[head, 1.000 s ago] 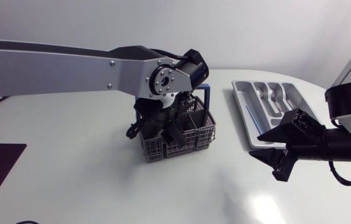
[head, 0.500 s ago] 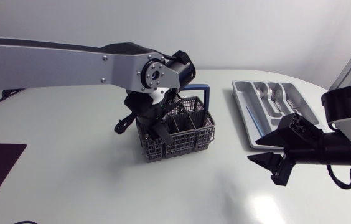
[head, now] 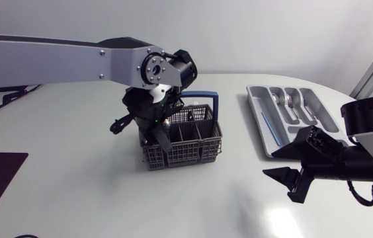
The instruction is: Unload the cutlery basket into the drawer organizer.
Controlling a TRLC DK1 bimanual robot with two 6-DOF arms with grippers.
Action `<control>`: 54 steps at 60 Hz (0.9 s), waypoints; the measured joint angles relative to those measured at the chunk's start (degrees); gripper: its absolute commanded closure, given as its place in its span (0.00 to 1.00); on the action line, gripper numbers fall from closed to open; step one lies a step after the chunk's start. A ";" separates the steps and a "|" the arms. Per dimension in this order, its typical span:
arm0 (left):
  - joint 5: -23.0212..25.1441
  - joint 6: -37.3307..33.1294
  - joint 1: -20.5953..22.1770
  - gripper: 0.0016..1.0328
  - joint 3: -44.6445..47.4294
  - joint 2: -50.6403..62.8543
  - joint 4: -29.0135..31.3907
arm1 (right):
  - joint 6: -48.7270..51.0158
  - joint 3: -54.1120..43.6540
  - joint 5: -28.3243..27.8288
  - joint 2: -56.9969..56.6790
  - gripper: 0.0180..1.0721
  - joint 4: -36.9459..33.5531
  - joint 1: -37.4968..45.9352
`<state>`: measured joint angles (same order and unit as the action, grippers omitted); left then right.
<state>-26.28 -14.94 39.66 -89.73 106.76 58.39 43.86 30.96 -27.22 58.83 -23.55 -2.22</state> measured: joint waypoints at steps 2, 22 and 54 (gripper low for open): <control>0.02 -0.13 -0.20 0.51 0.00 -0.11 0.46 | 0.00 -0.35 0.02 0.00 0.32 0.59 0.00; -0.22 -0.55 -1.36 0.51 -1.07 -0.26 1.57 | 0.02 -3.78 -0.07 0.13 0.31 4.92 -0.70; -0.39 -0.72 -2.51 0.54 1.81 -2.91 -0.63 | -2.49 -3.96 1.55 2.32 0.31 5.95 -1.44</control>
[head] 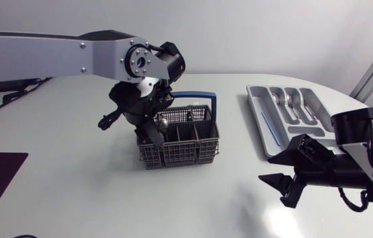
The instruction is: Unload the cutlery basket into the drawer organizer.
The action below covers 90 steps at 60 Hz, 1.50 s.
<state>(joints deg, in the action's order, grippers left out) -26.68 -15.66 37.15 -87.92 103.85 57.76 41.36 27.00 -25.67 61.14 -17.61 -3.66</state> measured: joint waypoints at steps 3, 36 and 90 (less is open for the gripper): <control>-0.02 -0.33 0.00 0.54 1.11 -0.33 -0.98 | -0.85 0.00 0.52 0.00 0.31 -0.22 -0.44; 10.95 -7.26 -3.17 0.54 13.29 -16.98 -12.87 | -12.00 4.66 5.62 -5.07 0.31 -4.26 -14.43; 45.13 -22.16 -21.24 0.53 49.33 -31.34 -53.05 | -39.76 48.72 5.99 38.40 0.32 -6.95 -36.41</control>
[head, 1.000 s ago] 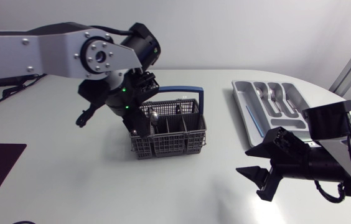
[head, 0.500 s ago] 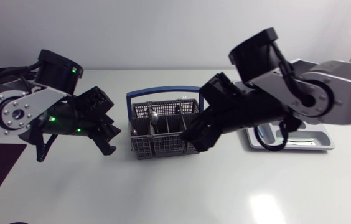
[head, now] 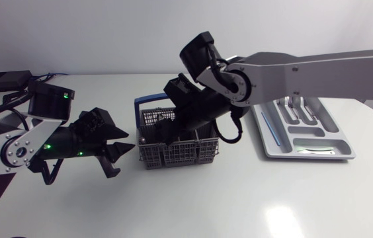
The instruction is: Unload the cutlery basket into the drawer organizer.
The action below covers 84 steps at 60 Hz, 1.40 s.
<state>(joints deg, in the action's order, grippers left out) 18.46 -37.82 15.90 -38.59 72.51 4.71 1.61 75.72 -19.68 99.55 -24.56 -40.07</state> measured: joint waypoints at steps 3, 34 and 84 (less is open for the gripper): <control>1.18 -0.46 -0.07 0.53 0.31 0.55 -0.31 | -0.79 1.92 0.00 1.73 0.32 -0.02 -0.04; 9.25 -5.77 -5.25 0.53 1.11 3.10 -1.29 | -4.57 10.86 0.52 10.84 0.62 -2.71 -3.69; 11.15 -7.06 -6.43 0.53 1.86 3.63 -2.27 | -6.16 12.46 0.92 13.42 0.77 -3.50 -4.83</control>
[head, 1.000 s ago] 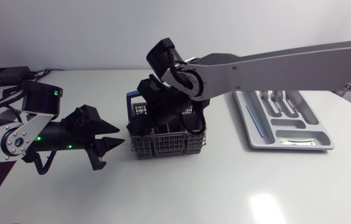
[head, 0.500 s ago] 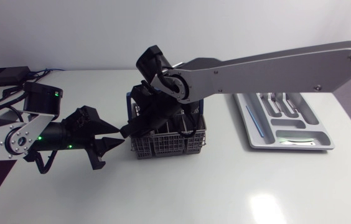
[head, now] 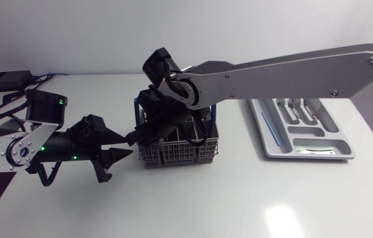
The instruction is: Unload the cutlery basket into the drawer organizer.
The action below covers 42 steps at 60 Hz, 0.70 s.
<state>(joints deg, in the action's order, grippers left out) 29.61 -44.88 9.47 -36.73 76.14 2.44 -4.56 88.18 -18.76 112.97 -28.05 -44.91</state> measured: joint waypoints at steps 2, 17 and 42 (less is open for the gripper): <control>0.00 0.00 0.00 0.53 0.07 0.00 0.00 | -0.02 0.00 0.00 0.00 0.77 0.00 0.00; 0.00 -0.02 0.00 0.53 0.17 0.07 -0.24 | -0.42 0.02 -0.68 0.00 0.77 0.04 0.24; 0.13 -0.17 0.02 0.53 0.44 1.03 -1.07 | -2.40 1.05 -3.06 0.00 0.77 -0.07 1.18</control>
<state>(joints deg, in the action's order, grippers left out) 29.74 -45.06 9.50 -36.29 77.17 1.37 -6.96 89.23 -21.82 112.97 -28.12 -43.72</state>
